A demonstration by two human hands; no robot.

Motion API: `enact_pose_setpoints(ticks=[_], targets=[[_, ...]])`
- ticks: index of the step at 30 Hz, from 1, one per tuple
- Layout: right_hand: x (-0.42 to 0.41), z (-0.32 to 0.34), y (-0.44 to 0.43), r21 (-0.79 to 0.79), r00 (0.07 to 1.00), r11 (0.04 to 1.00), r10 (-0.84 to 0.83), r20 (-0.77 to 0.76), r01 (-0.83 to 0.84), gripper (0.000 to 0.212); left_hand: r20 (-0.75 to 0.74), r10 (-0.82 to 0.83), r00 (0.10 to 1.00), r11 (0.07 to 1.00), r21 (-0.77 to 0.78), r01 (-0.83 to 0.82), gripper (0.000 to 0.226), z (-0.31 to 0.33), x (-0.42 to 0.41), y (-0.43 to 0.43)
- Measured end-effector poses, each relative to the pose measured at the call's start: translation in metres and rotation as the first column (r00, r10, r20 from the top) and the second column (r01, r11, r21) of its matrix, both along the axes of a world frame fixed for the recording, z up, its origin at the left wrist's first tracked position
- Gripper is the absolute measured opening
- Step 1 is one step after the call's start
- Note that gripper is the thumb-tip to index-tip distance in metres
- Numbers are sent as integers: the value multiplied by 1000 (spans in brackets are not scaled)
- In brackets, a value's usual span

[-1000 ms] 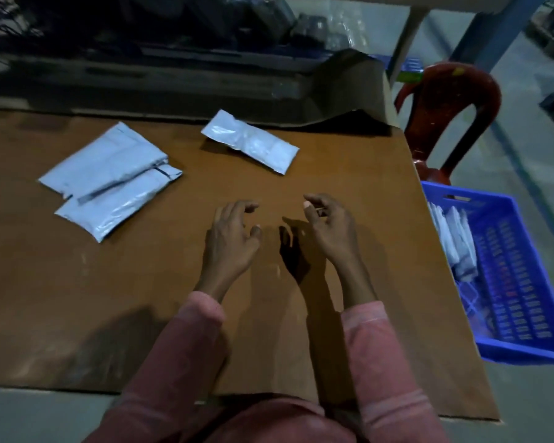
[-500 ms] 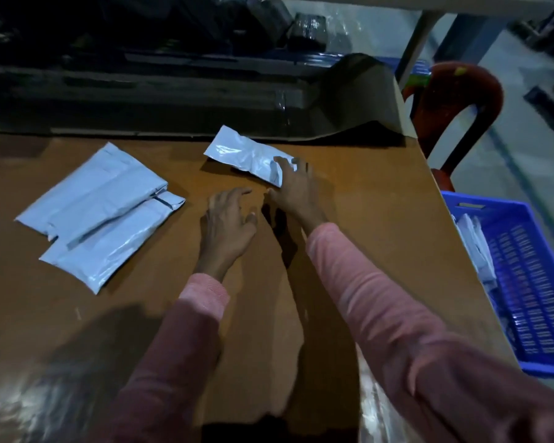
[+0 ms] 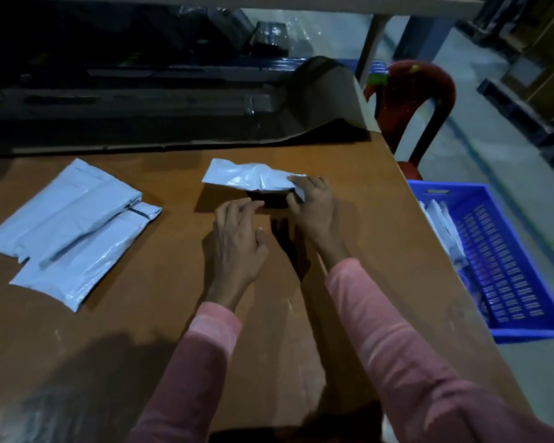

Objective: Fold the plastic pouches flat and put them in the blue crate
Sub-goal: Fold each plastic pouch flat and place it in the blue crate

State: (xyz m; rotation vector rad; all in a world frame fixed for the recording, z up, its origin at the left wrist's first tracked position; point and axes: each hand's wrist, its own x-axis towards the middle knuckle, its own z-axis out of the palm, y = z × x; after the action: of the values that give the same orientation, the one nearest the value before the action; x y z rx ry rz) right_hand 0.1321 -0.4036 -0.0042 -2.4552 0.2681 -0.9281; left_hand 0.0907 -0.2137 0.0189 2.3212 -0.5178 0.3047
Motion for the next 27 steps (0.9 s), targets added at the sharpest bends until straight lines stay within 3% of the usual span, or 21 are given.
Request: enact_pose_setpoints(ticks=[4, 10, 15, 17, 19, 22, 27], targets=[[-73, -2, -26, -91, 990, 987, -133, 39, 136, 28, 189, -50, 981, 998, 50, 42, 49, 6, -39, -22], [-146, -16, -41, -49, 994, 993, -105, 3, 105, 29, 297, -131, 946, 959, 281, 44, 58, -13, -69, -31], [-176, -31, -31, 80, 995, 993, -91, 37, 88, 33, 400, -139, 906, 972, 231, 47, 27, -37, -77, -22], [-186, -28, -32, 60, 995, 994, -90, -34, 92, 35, 403, -146, 904, 974, 218, 60, 18, -43, -78, -21], [-198, -22, -37, 23, 978, 997, -65, -200, 71, 38, 368, -152, 917, 975, 209, 78, 13, -48, -81, -19], [-210, -17, -39, 6, 921, 1000, 1, -388, 2, 63, 315, -155, 936, 978, 181, 101, 13, -52, -88, -17], [-212, -4, -35, 61, 954, 997, -25, -299, 45, 50, 270, -114, 956, 988, 136, 80, 27, -38, -85, -25]])
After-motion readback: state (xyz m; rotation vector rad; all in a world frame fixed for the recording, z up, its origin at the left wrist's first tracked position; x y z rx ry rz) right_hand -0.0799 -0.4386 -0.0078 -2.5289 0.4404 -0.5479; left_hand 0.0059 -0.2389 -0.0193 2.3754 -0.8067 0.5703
